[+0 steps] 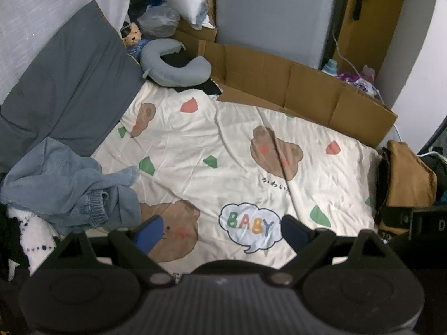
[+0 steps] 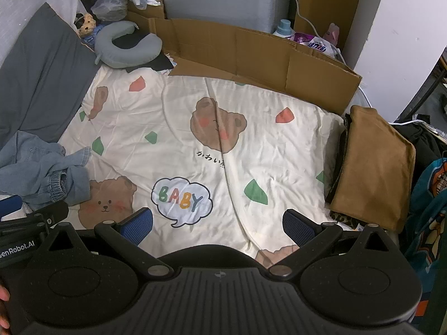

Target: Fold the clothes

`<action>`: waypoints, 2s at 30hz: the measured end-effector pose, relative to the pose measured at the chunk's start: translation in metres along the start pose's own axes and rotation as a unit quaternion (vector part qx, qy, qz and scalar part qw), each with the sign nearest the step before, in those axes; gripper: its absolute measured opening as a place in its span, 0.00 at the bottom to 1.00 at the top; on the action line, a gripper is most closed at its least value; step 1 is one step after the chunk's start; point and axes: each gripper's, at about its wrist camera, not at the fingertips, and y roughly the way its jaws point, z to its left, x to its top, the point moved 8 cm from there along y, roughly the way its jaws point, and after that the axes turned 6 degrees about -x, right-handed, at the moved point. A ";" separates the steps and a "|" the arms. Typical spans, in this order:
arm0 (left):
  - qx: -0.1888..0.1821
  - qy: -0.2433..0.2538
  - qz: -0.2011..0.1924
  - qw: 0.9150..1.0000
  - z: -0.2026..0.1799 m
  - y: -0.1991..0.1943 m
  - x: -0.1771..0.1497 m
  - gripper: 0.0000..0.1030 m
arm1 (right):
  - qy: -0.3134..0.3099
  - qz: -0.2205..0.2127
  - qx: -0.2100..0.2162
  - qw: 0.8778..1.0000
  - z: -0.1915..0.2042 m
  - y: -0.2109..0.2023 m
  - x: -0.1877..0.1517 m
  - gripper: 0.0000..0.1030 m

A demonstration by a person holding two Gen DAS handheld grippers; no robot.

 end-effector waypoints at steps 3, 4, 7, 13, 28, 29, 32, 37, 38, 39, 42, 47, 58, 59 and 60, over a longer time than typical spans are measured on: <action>0.001 0.002 0.000 1.000 -0.001 0.000 -0.001 0.90 | 0.000 0.000 0.001 1.000 -0.001 0.000 0.000 0.99; 0.001 0.002 -0.001 1.000 -0.003 0.000 -0.002 0.90 | 0.000 0.000 0.001 1.000 -0.001 0.000 0.000 0.99; -0.001 0.001 -0.001 1.000 -0.003 -0.001 -0.002 0.90 | 0.000 -0.001 0.001 1.000 -0.001 0.000 0.000 0.99; -0.006 0.003 0.000 1.000 -0.003 -0.002 -0.003 0.90 | 0.002 -0.006 0.003 1.000 0.001 -0.001 -0.001 0.99; -0.039 -0.005 0.021 0.999 0.001 -0.001 0.003 0.99 | 0.018 -0.014 0.000 1.000 -0.002 -0.007 0.002 0.99; -0.040 0.000 0.021 0.999 0.002 -0.002 0.004 0.99 | 0.020 -0.013 0.002 1.000 -0.003 -0.007 0.002 0.99; -0.041 -0.001 0.020 0.999 0.011 -0.007 0.009 0.99 | 0.026 -0.012 0.004 1.000 -0.005 -0.008 0.005 0.99; -0.022 -0.006 -0.001 1.000 0.035 -0.024 0.025 0.99 | 0.030 -0.024 0.005 0.999 -0.007 -0.016 0.011 0.99; -0.017 -0.003 -0.004 1.000 0.039 -0.026 0.027 0.99 | 0.032 -0.028 0.005 0.999 -0.007 -0.018 0.013 0.99; -0.014 -0.002 -0.006 1.000 0.043 -0.028 0.029 0.99 | 0.033 -0.033 0.004 0.999 -0.008 -0.020 0.014 0.99; -0.013 -0.007 -0.010 1.000 0.056 -0.031 0.031 0.99 | 0.035 -0.043 0.003 0.998 -0.007 -0.025 0.019 0.99; 0.015 -0.006 -0.018 1.000 0.080 -0.035 0.029 0.99 | 0.028 -0.062 0.009 0.998 -0.003 -0.033 0.024 0.99; 0.018 -0.036 -0.036 0.999 0.121 -0.041 0.032 0.98 | 0.031 -0.116 0.030 0.992 -0.001 -0.049 0.041 0.99; 0.021 -0.035 -0.038 0.998 0.123 -0.042 0.033 0.98 | 0.034 -0.130 0.028 0.991 -0.002 -0.053 0.044 0.99; 0.026 -0.032 -0.037 0.998 0.125 -0.042 0.033 0.98 | 0.036 -0.141 0.030 0.989 -0.002 -0.056 0.046 0.99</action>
